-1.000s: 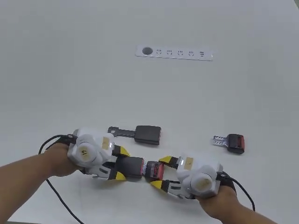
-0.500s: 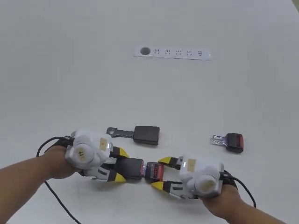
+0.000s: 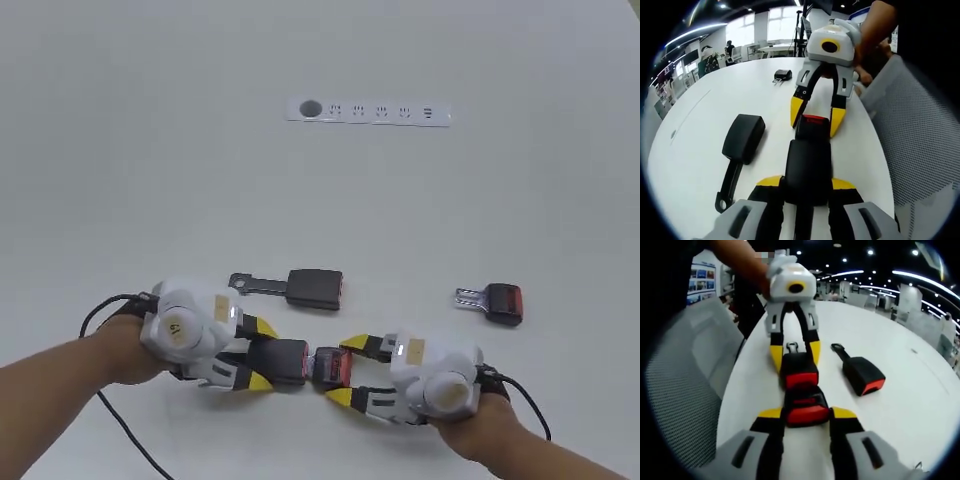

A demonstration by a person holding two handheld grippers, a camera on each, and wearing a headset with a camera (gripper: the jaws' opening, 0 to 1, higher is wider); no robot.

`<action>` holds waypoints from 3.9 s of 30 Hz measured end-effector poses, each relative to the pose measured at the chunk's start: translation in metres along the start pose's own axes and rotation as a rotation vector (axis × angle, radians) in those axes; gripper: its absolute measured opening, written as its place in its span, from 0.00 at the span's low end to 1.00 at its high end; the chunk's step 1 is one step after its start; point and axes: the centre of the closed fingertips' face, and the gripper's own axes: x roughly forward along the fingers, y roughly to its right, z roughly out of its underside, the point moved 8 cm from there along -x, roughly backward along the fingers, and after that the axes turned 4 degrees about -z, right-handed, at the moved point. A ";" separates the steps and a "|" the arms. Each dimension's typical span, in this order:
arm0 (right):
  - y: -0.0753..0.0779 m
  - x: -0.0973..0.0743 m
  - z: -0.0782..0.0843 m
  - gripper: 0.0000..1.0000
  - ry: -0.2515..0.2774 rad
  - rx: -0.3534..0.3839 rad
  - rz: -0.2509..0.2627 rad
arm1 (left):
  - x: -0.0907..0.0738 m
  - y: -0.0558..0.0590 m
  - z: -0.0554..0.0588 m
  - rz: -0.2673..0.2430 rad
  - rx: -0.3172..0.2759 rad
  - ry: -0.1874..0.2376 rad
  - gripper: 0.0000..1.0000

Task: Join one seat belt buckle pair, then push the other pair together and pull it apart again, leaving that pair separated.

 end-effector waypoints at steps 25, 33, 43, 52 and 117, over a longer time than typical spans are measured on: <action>0.020 -0.078 0.001 0.72 0.046 0.134 0.132 | -0.042 -0.006 -0.041 -0.170 -0.059 0.072 0.78; 0.038 -0.122 0.014 0.85 0.058 0.072 0.174 | -0.057 -0.029 -0.050 -0.214 -0.070 0.107 0.80; 0.080 -0.161 0.034 0.90 -0.001 0.096 0.169 | -0.048 -0.065 -0.063 -0.229 -0.088 0.121 0.95; 0.101 -0.166 0.060 0.90 -0.080 0.122 0.121 | -0.027 -0.083 -0.062 -0.187 -0.074 0.105 0.94; 0.123 -0.132 0.083 0.36 -0.079 0.085 0.080 | 0.024 -0.086 -0.041 -0.073 -0.012 -0.001 0.34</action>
